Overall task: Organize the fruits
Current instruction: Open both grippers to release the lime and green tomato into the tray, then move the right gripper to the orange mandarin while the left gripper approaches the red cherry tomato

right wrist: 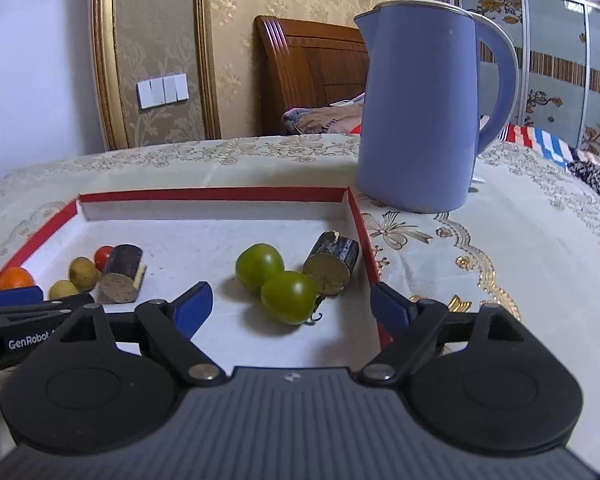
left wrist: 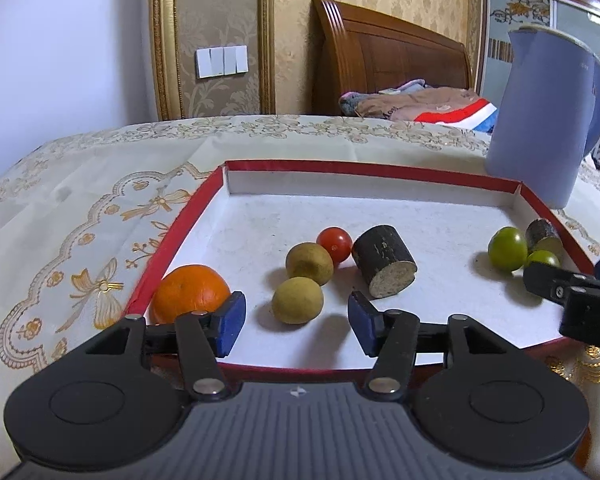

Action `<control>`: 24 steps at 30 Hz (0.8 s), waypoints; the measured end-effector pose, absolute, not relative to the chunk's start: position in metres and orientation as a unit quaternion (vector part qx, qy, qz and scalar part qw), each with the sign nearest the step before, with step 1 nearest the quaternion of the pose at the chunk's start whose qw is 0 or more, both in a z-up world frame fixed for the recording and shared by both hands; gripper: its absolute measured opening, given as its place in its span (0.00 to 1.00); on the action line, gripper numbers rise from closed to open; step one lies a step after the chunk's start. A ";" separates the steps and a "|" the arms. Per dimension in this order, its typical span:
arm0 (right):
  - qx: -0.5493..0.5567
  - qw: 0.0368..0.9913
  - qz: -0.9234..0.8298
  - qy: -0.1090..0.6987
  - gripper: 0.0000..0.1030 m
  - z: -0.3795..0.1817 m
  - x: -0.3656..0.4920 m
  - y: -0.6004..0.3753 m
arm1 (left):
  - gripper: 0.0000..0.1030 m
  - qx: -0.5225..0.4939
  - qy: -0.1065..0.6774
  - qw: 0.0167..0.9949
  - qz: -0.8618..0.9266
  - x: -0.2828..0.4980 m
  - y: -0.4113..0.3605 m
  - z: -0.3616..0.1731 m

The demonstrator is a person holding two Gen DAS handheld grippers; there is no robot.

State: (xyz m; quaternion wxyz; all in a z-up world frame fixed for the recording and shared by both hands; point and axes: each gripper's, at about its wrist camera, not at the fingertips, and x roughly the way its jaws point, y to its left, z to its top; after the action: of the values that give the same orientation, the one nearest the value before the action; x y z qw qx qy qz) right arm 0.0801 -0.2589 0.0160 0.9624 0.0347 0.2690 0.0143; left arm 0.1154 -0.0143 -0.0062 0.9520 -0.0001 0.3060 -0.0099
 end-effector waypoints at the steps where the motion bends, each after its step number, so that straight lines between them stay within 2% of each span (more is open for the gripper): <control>1: 0.038 0.963 0.017 0.267 0.85 0.016 0.077 -0.260 | 0.54 -0.004 0.304 0.952 -0.011 0.114 -0.013 -0.005; 6: 0.032 0.969 0.007 0.246 0.96 0.019 0.063 -0.259 | 0.54 -0.001 0.291 0.957 -0.011 0.101 -0.012 -0.002; 9: 0.035 0.970 0.002 0.239 0.96 0.021 0.061 -0.262 | 0.55 0.007 0.280 0.960 -0.010 0.091 -0.014 0.000; 12: 0.049 0.968 0.002 0.247 0.96 0.020 0.059 -0.268 | 0.60 0.006 0.268 0.963 -0.014 0.079 -0.013 0.001; 14: 0.058 0.968 0.001 0.244 0.96 0.020 0.053 -0.273 | 0.68 0.013 0.254 0.967 -0.005 0.069 -0.014 0.003; 24: 0.086 0.965 0.026 0.245 0.98 0.015 0.002 -0.292 | 0.68 -0.030 0.244 0.969 -0.002 0.051 0.007 0.010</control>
State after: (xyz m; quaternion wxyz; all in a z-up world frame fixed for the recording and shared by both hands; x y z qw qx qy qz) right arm 0.0025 -0.2919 0.0150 0.9652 0.0864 0.2454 0.0258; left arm 0.0509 0.0070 0.0096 0.9693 -0.0296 0.2442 -0.0020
